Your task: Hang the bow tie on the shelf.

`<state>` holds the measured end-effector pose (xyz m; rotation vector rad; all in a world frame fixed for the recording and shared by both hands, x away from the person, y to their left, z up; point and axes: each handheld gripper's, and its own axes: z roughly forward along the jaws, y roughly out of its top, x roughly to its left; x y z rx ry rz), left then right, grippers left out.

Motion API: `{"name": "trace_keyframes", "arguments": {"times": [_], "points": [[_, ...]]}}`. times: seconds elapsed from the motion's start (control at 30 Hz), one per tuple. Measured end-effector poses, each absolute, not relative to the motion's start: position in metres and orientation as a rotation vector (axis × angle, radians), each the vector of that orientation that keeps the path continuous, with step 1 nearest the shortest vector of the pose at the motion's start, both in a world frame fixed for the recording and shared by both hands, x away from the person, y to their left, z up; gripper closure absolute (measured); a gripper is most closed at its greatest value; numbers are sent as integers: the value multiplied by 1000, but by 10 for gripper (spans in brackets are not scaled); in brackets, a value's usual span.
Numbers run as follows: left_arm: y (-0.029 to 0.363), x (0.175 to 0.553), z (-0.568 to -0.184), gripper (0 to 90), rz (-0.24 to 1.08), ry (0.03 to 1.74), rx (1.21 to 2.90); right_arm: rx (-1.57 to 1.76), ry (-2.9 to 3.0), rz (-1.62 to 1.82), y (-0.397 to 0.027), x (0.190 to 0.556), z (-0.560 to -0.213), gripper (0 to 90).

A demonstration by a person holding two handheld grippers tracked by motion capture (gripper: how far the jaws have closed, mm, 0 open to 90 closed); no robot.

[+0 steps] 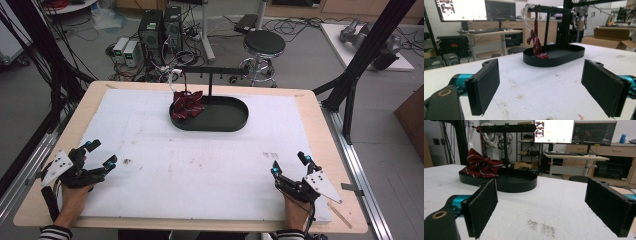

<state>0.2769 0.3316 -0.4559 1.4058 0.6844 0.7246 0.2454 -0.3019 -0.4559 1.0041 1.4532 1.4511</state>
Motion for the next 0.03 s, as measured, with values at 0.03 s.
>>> {"name": "trace_keyframes", "arguments": {"times": [0.03], "points": [[331,277,-456,151,727,682,1411,999,1453,1450,-302,246,-456,102]]}}
